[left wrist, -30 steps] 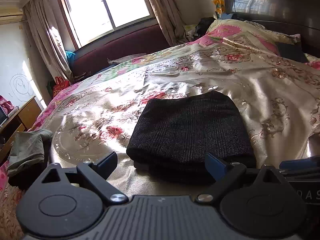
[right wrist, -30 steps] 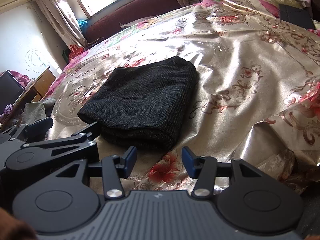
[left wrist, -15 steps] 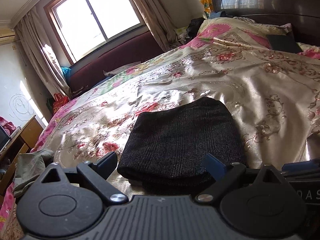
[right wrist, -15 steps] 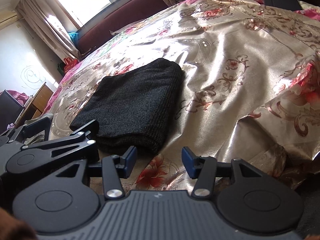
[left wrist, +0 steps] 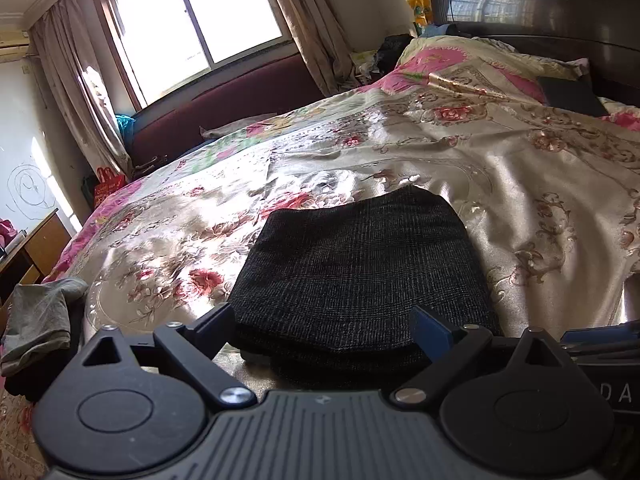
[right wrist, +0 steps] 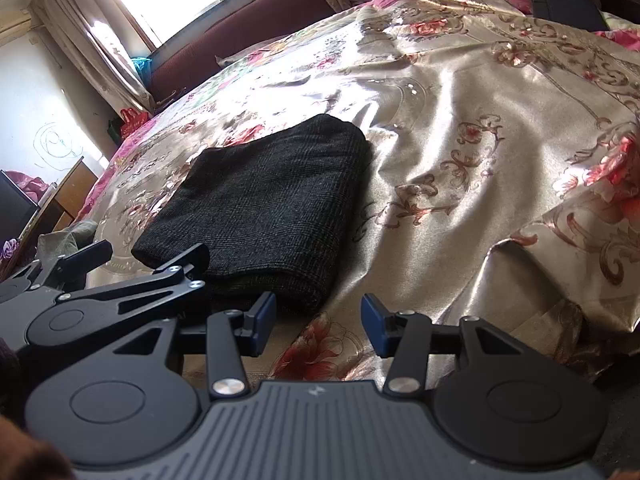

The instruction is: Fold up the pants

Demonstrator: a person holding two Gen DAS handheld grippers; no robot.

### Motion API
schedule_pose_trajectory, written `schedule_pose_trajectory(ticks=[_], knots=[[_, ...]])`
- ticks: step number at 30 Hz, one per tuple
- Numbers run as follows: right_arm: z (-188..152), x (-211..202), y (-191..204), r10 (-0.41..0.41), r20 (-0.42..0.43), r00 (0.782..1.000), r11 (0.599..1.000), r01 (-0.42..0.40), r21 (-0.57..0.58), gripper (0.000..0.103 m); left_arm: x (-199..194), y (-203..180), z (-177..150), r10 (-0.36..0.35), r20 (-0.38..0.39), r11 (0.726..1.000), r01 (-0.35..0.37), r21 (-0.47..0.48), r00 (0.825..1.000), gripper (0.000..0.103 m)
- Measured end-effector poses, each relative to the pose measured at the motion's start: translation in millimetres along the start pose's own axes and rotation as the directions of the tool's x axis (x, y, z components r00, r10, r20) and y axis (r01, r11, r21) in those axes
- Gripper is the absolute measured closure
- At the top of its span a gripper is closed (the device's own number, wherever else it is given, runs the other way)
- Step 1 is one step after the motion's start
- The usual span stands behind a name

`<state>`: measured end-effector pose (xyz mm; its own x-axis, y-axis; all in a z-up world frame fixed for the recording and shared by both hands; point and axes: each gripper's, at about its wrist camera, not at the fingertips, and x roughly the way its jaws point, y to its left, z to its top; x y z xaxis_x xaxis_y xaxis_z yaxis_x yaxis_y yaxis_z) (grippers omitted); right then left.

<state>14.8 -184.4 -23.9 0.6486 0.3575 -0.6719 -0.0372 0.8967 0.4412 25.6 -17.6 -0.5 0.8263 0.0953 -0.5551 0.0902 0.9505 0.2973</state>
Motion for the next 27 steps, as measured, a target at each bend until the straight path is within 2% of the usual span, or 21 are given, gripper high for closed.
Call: schedule_pose_trajectory(ticks=[11,27], knots=[[1,-2,23,-0.038,-0.005,0.999,0.997,0.038,-0.068,0.053,-1,18,-7,-0.018,-0.012,0.997,0.017,-0.069,1.0,0.0],[9,3,40,-0.03,-0.006,1.0,0.993,0.029,-0.116,0.053,1,38,-8,-0.015,-0.016,0.989,0.012,-0.147,1.0,0.0]])
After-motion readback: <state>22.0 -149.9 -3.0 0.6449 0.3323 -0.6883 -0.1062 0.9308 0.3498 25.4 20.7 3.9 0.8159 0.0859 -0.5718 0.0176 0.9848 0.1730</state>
